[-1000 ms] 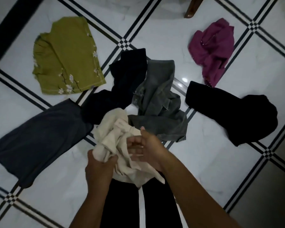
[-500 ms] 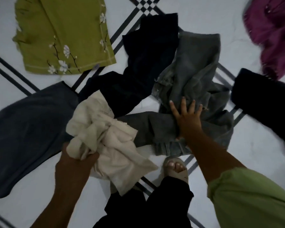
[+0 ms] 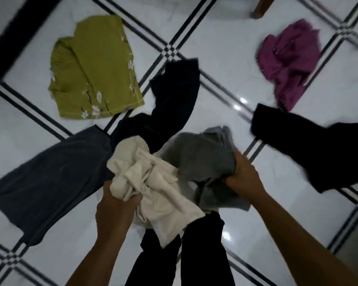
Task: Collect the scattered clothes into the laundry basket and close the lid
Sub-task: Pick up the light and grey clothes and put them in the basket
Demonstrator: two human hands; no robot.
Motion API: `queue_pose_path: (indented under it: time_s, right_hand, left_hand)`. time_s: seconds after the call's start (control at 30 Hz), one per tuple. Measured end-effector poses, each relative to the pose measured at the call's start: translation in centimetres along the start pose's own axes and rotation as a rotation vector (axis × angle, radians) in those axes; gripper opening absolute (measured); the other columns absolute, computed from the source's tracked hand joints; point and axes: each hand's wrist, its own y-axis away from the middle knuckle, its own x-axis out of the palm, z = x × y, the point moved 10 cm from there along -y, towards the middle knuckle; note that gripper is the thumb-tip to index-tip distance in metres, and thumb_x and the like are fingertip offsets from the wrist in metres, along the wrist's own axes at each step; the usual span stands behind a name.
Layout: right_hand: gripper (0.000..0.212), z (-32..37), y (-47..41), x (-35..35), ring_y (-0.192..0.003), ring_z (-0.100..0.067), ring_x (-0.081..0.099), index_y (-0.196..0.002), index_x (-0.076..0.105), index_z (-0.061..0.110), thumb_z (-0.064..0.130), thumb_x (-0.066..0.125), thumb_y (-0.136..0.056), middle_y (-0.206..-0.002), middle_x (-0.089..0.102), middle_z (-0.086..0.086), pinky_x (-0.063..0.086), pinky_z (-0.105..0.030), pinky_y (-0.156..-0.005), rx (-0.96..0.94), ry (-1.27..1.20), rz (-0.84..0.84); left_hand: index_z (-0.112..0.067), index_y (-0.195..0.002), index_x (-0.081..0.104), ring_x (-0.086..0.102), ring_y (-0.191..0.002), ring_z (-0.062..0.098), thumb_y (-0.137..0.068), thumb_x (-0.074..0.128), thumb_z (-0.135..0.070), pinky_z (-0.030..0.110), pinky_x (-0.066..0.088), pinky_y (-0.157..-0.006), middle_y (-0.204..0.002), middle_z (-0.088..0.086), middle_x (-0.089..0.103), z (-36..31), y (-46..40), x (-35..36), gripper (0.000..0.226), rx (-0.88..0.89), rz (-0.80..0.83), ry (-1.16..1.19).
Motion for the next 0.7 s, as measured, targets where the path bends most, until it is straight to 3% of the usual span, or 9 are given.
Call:
queue_pose_path:
  time_s: [0.1,0.2,0.3,0.43,0.53,0.7]
  right_hand:
    - [0.081,2.6,10.6,-5.6,-0.123,-0.029,0.055,-0.139,0.036,0.033,0.037,0.081,-0.071,-0.134,0.057,-0.004,0.043,-0.029,-0.093,0.055,-0.381,-0.066]
    - [0.09,6.6,20.3,-10.8,-0.128,-0.024,0.051,-0.14,0.031,0.04,0.039,0.085,-0.067,-0.142,0.052,0.001,0.04,-0.024,-0.094,0.03,-0.511,-0.124]
    - [0.095,10.9,28.3,-15.6,-0.13,-0.022,0.05,-0.146,0.026,0.038,0.043,0.082,-0.069,-0.143,0.049,0.003,0.042,-0.025,-0.095,-0.007,-0.544,-0.141]
    - [0.093,13.9,34.6,-22.2,-0.122,-0.02,0.055,-0.139,0.028,0.038,0.041,0.085,-0.065,-0.13,0.055,0.008,0.042,-0.023,-0.088,-0.064,-0.643,-0.262]
    - [0.083,14.1,37.3,-27.9,-0.108,-0.018,0.057,-0.121,0.029,0.039,0.032,0.088,-0.064,-0.11,0.052,0.014,0.043,-0.026,-0.085,-0.083,-0.759,-0.364]
    - [0.098,12.0,37.1,-36.6,-0.12,-0.022,0.05,-0.139,0.024,0.032,0.043,0.086,-0.063,-0.13,0.046,0.005,0.046,-0.04,-0.101,-0.082,-0.788,-0.431]
  left_hand:
    - [-0.031,-0.105,0.043,0.056,-0.088,0.027,-0.069,0.077,-0.032,0.044,0.049,-0.082,-0.083,-0.015,0.053,-5.8,6.1,-3.1,0.05,0.071,0.057,-0.064]
    - [-0.034,-0.107,0.039,0.058,-0.089,0.029,-0.075,0.075,-0.026,0.044,0.05,-0.08,-0.091,-0.004,0.059,-11.8,11.7,-6.6,0.049,0.116,0.156,-0.106]
    - [-0.033,-0.114,0.042,0.057,-0.088,0.026,-0.071,0.077,-0.028,0.038,0.049,-0.074,-0.096,-0.002,0.059,-19.4,17.8,-9.9,0.055,0.283,0.237,-0.19]
    - [-0.033,-0.104,0.046,0.057,-0.074,0.017,-0.068,0.076,-0.029,0.034,0.047,-0.064,-0.081,-0.013,0.058,-28.7,25.6,-11.9,0.047,0.504,0.251,-0.242]
    - [-0.03,-0.101,0.05,0.06,-0.076,0.021,-0.068,0.073,-0.027,0.039,0.052,-0.07,-0.08,-0.01,0.06,-34.0,29.5,-11.9,0.04,0.57,0.247,-0.21]
    - [-0.031,-0.101,0.043,0.057,-0.079,0.023,-0.073,0.071,-0.026,0.036,0.049,-0.071,-0.076,-0.011,0.054,-43.2,34.2,-7.0,0.04,0.7,0.288,-0.248]
